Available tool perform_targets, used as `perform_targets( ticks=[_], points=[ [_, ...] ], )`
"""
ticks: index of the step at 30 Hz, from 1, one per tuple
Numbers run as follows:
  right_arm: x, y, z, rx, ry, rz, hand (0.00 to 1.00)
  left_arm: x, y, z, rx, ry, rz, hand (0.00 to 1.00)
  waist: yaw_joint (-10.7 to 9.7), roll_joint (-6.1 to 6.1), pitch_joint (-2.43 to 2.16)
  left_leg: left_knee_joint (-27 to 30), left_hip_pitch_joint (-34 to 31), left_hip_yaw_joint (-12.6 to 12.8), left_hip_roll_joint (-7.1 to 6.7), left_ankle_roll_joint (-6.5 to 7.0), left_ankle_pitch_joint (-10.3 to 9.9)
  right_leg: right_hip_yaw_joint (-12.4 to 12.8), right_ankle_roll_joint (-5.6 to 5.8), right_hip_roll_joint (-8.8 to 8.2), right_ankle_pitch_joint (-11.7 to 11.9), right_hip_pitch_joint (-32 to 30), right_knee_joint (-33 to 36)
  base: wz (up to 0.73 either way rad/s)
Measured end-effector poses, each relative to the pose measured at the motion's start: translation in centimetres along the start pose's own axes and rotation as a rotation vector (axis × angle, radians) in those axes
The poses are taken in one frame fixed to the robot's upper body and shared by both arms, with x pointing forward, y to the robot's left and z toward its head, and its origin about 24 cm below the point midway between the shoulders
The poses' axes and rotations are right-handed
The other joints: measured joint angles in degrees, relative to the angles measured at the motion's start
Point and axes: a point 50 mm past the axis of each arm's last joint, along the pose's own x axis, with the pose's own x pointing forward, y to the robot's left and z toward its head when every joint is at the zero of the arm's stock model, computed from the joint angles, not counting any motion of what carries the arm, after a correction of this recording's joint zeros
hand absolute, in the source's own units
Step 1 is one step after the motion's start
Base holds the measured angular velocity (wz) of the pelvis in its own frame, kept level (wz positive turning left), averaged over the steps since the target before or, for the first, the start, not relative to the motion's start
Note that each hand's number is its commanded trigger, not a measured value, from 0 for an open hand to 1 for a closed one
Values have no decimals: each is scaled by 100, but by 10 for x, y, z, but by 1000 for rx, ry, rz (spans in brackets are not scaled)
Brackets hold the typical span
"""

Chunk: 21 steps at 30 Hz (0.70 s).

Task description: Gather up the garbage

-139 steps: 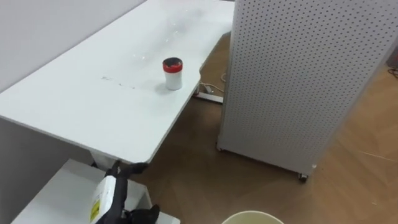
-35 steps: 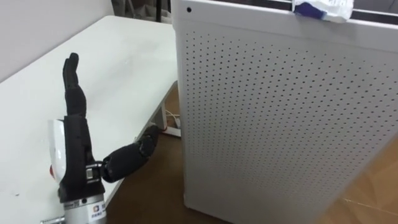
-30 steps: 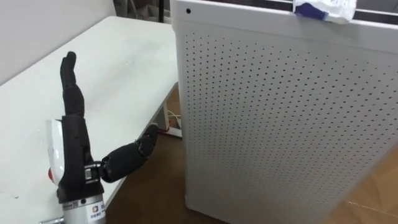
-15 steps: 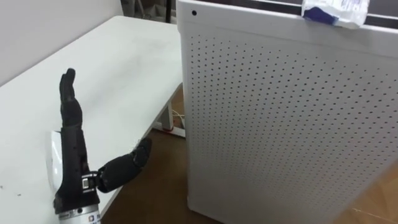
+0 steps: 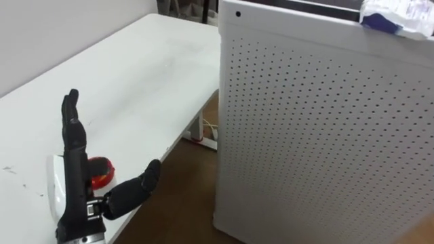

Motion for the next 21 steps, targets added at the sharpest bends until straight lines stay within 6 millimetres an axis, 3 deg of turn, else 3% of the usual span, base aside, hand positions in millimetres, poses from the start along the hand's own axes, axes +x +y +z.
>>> perform_targets(
  ticks=[11, 16, 21],
  points=[
    [0, 0, -1, 1, 7, 1, 100, -3, 0, -8, 24, 37, 2, 0, 172, 7, -1, 143, -225, -60, -29, 10, 9, -147, 0, 20, 0, -88, 12, 6],
    [-1, 0, -3, 3, 20, 5, 100, -9, 4, -25, 75, 107, -3, 0, 161, -3, -12, 124, -276, -63, -36, 10, 22, -224, 0, 2, 0, -143, 22, 0],
    [-1, 0, -3, -7, 31, 23, 100, -18, 6, -43, 100, 208, -9, 0, 119, -105, -20, 130, -274, 31, -19, 15, 25, -227, 0, -4, 0, -101, 20, 2]
  ],
)
